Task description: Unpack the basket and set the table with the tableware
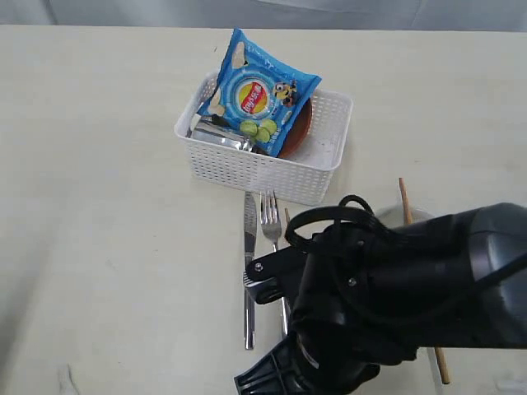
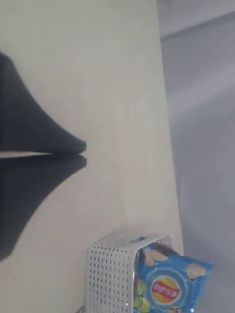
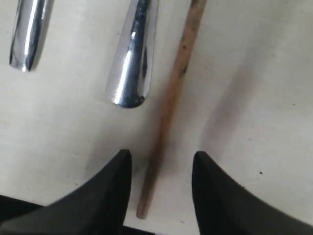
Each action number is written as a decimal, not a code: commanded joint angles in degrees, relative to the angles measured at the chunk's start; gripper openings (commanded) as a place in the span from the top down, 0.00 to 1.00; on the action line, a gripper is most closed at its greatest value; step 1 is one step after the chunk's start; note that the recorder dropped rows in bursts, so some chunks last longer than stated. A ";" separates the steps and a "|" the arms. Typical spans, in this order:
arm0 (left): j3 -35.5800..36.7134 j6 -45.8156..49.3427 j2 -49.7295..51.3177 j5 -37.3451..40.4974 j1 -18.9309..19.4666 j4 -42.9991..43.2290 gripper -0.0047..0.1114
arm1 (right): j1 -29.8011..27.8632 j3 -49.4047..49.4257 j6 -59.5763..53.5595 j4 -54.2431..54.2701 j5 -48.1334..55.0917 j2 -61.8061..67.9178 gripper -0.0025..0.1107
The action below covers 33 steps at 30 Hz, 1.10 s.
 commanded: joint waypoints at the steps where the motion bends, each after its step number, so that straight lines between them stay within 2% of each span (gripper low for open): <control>1: 0.13 0.00 -0.26 -0.13 -0.25 -0.31 0.96 | 0.50 0.08 -0.59 2.32 -3.59 1.54 0.63; 8: 0.13 0.00 -0.26 -0.13 -0.25 -0.31 0.96 | 0.21 0.08 -3.14 2.07 -1.61 3.75 0.65; 10: 0.13 0.00 -0.26 -0.13 -0.25 -0.31 0.96 | 0.21 0.08 -4.01 2.07 -1.10 3.65 0.74; 14: 0.13 0.00 -0.26 -0.13 -0.25 -0.31 0.96 | 0.21 0.08 -5.12 2.07 0.19 3.51 0.98; 21: 0.13 0.00 -0.26 -0.13 -0.25 -0.21 0.96 | 0.21 0.08 -5.87 1.53 1.83 0.19 0.98; 28: 0.13 0.00 -0.26 -0.13 -0.25 -0.21 0.96 | 0.21 0.08 4.65 -11.27 12.92 -8.54 0.98; 33: 0.13 0.00 -0.26 -0.13 -0.25 -0.21 0.96 | 0.21 0.08 5.76 -12.74 14.89 -16.27 0.98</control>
